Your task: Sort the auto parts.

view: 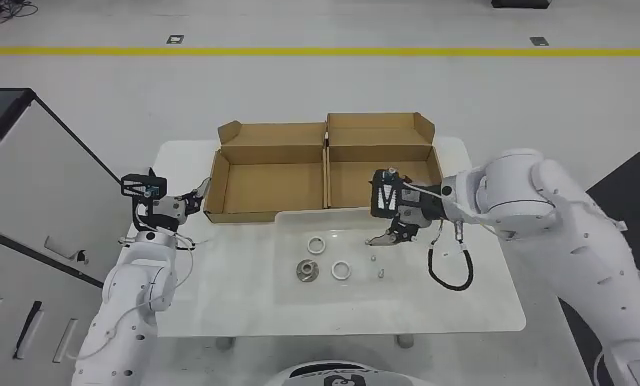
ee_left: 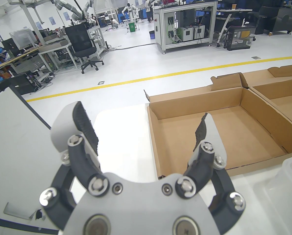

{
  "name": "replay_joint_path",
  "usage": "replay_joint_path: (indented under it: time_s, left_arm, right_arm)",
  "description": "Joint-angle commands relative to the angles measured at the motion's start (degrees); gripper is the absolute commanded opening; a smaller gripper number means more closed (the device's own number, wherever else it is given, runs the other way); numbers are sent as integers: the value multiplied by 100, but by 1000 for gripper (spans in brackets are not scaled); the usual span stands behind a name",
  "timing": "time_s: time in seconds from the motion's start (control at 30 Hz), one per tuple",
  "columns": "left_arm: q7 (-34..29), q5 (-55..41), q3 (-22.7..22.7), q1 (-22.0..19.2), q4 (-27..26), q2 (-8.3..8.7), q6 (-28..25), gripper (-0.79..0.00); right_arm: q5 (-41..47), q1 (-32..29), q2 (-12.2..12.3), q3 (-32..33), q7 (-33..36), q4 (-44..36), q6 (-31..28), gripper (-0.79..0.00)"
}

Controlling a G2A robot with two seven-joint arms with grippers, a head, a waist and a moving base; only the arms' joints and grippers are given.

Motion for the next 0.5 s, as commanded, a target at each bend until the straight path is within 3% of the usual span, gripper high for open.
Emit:
replay_joint_path:
  time_s: [0.0,0.23,0.47]
  left_arm:
    - [0,0,0,0,0,0,0,0]
    - [0,0,0,0,0,0,0,0]
    - [0,0,0,0,0,0,0,0]
  right_arm:
    - [24,173,130,-395,-37,45,-37,0]
    - [-104,811,563,-1537,-323,265,-323,0]
    - [-267,1405,832,-2426,-628,456,-627,0]
